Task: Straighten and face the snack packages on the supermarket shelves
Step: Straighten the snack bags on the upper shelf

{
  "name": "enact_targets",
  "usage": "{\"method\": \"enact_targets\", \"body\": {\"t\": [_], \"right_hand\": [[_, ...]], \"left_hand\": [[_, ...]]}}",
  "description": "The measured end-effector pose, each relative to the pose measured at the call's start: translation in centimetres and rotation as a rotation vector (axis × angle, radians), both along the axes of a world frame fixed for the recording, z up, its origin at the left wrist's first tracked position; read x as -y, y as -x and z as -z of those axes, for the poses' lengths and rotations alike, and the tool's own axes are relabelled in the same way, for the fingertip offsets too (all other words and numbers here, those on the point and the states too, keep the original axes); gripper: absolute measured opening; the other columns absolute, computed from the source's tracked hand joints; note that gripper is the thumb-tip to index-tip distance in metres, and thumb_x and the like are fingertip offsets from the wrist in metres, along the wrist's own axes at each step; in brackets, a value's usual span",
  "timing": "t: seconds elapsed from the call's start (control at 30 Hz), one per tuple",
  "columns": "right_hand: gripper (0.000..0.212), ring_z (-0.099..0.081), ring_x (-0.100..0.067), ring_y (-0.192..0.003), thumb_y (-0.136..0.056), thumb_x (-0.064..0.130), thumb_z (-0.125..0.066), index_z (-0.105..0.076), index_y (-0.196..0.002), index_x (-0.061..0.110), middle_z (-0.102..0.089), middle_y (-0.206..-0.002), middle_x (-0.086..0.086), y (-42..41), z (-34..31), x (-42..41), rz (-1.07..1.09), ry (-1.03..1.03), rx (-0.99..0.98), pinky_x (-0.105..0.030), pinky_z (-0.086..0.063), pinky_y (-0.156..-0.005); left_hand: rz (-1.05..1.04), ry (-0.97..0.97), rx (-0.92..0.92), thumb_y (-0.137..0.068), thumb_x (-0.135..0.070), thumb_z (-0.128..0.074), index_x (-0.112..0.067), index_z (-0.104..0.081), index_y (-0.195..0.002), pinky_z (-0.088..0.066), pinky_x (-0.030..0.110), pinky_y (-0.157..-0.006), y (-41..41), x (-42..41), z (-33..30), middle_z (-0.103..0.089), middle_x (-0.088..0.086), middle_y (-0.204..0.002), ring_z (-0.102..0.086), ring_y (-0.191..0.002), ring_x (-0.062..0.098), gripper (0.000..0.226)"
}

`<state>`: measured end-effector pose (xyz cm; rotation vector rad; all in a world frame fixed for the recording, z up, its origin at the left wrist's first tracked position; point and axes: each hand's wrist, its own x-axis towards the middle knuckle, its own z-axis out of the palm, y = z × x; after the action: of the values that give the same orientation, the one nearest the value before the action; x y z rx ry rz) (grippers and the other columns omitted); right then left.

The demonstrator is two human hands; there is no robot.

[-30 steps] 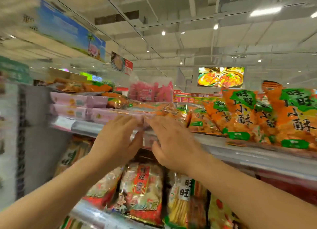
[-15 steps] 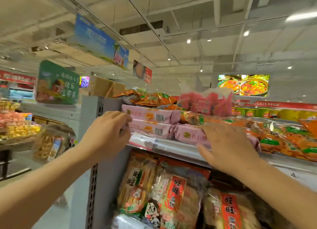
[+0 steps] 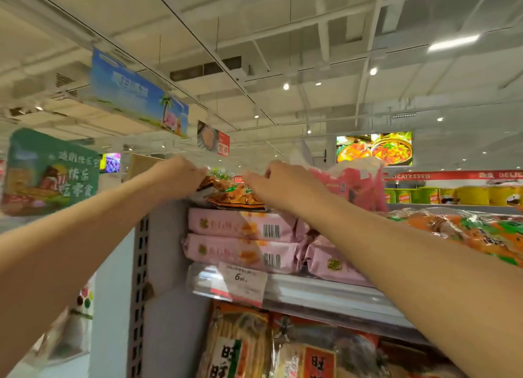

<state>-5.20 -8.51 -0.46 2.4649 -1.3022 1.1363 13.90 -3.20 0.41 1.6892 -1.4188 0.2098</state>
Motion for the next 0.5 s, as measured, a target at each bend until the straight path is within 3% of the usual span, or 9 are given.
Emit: {"method": "enact_targets", "body": {"t": [0.07, 0.13, 0.2, 0.3, 0.4, 0.5], "right_hand": [[0.067, -0.061, -0.022, -0.084, -0.082, 0.079, -0.033, -0.054, -0.083, 0.015, -0.061, -0.073, 0.002, -0.9, -0.5, 1.0, 0.018, -0.050, -0.009, -0.029, -0.040, -0.064], [0.076, -0.058, -0.027, -0.097, -0.080, 0.081, -0.037, -0.061, -0.101, 0.013, -0.067, -0.098, -0.006, -1.6, -0.8, 1.6, 0.018, -0.139, -0.008, -0.029, -0.036, -0.070], [0.073, -0.057, -0.026, -0.092, -0.078, 0.079, -0.047, -0.062, -0.102, 0.011, -0.061, -0.110, -0.010, -1.8, -0.7, 2.1, -0.015, -0.207, 0.027, -0.028, -0.036, -0.067], [0.055, -0.045, -0.013, -0.063, -0.074, 0.066, -0.064, -0.050, -0.080, 0.013, -0.050, -0.077, 0.003, -1.8, -0.7, 2.6, -0.043, -0.214, 0.103, -0.024, -0.033, -0.050], [0.041, -0.052, -0.014, -0.056, -0.070, 0.050, -0.072, -0.051, -0.070, 0.014, -0.053, -0.065, 0.000, -1.6, -0.8, 2.8, -0.091, -0.199, 0.191, -0.019, -0.037, -0.041], [0.033, -0.056, -0.020, -0.056, -0.070, 0.040, -0.071, -0.053, -0.078, 0.014, -0.058, -0.069, -0.004, -1.1, -0.9, 2.3, -0.154, -0.193, 0.257, -0.027, -0.049, -0.041]], "left_hand": [[-0.081, -0.084, 0.117, -0.102, -0.017, -0.037, -0.010, -0.047, -0.128, -0.049, 0.031, -0.083, -0.8, 1.2, -0.5, -0.060, 0.006, -0.124, -0.061, -0.111, 0.023, 0.028], [-0.031, -0.054, -0.040, -0.098, -0.032, -0.048, -0.019, -0.057, -0.099, -0.044, 0.032, -0.068, -0.9, 1.4, -1.2, -0.060, -0.001, -0.093, -0.059, -0.082, 0.016, 0.017], [-0.070, -0.222, 0.108, -0.091, -0.045, -0.053, -0.018, -0.061, -0.083, -0.041, 0.029, -0.064, -0.9, 1.7, -1.5, -0.059, -0.001, -0.082, -0.056, -0.073, 0.016, 0.029], [-0.055, -0.316, 0.240, -0.091, -0.050, -0.053, -0.011, -0.069, -0.100, -0.045, 0.036, -0.084, -1.2, 2.8, -2.0, -0.064, 0.009, -0.106, -0.059, -0.100, 0.026, 0.043], [-0.002, -0.284, 0.275, -0.084, -0.047, -0.065, -0.004, -0.070, -0.089, -0.043, 0.033, -0.075, -0.5, 2.5, -2.5, -0.065, 0.012, -0.094, -0.058, -0.086, 0.025, 0.043], [0.054, -0.297, 0.257, -0.075, -0.035, -0.078, -0.008, -0.063, -0.084, -0.048, 0.033, -0.074, 0.2, 1.7, -3.1, -0.064, 0.009, -0.089, -0.059, -0.082, 0.023, 0.032]]}}
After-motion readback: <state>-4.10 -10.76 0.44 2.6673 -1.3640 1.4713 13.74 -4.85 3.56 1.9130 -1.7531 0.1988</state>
